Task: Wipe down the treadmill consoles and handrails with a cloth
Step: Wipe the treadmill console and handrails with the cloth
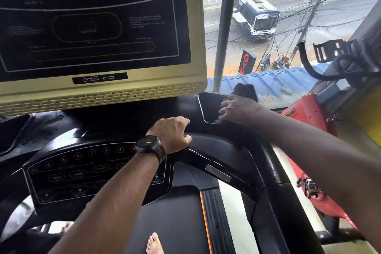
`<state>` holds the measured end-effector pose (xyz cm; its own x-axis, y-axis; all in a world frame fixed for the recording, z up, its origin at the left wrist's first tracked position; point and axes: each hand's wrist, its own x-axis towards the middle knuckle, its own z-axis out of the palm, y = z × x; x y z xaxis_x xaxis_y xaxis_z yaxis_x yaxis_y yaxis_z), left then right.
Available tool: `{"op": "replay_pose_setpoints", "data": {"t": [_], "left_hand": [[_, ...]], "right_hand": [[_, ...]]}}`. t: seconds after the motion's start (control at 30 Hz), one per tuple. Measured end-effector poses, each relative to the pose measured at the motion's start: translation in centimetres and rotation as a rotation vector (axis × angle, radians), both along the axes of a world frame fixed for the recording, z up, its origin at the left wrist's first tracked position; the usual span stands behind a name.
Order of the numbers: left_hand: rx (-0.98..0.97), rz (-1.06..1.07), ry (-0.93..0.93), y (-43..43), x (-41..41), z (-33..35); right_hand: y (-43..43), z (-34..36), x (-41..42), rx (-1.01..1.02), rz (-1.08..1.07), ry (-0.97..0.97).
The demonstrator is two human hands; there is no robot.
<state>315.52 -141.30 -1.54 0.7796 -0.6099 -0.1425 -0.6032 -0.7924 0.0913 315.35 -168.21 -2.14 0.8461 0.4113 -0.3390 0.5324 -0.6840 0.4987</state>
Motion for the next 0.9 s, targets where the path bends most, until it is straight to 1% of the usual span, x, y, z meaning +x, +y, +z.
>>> {"op": "replay_pose_setpoints", "data": {"t": [0.1, 0.23, 0.3, 0.33, 0.4, 0.57, 0.6, 0.7, 0.8, 0.9], "left_hand": [[-0.010, -0.002, 0.000, 0.0, 0.2, -0.2], [-0.019, -0.026, -0.013, 0.0, 0.5, -0.4], [-0.017, -0.038, -0.021, 0.0, 0.6, -0.4], [-0.021, -0.040, -0.019, 0.0, 0.7, -0.4], [-0.031, -0.042, -0.012, 0.0, 0.7, -0.4], [-0.044, -0.042, -0.001, 0.1, 0.8, -0.4], [-0.043, -0.040, -0.001, 0.2, 0.7, -0.5], [-0.043, -0.032, 0.002, 0.2, 0.7, -0.4], [-0.037, -0.036, -0.001, 0.2, 0.7, -0.4], [-0.035, -0.029, 0.003, 0.2, 0.5, -0.3]], "right_hand": [[0.4, -1.6, 2.3, -0.167, 0.067, -0.004], [0.3, -3.1, 5.7, -0.186, 0.249, -0.131], [0.2, -3.9, 6.5, -0.208, 0.287, -0.161], [0.4, -3.9, 6.6, -0.263, 0.272, -0.152], [1.2, -3.8, 6.4, -0.380, 0.170, -0.070], [2.8, -2.2, 5.8, -0.408, -0.071, 0.068], [3.2, -1.8, 5.6, -0.401, -0.117, 0.067], [4.2, -0.9, 4.7, -0.267, -0.279, 0.112], [5.0, -0.4, 4.0, -0.215, -0.359, 0.129], [5.5, -0.3, 3.3, -0.211, -0.406, 0.140]]}}
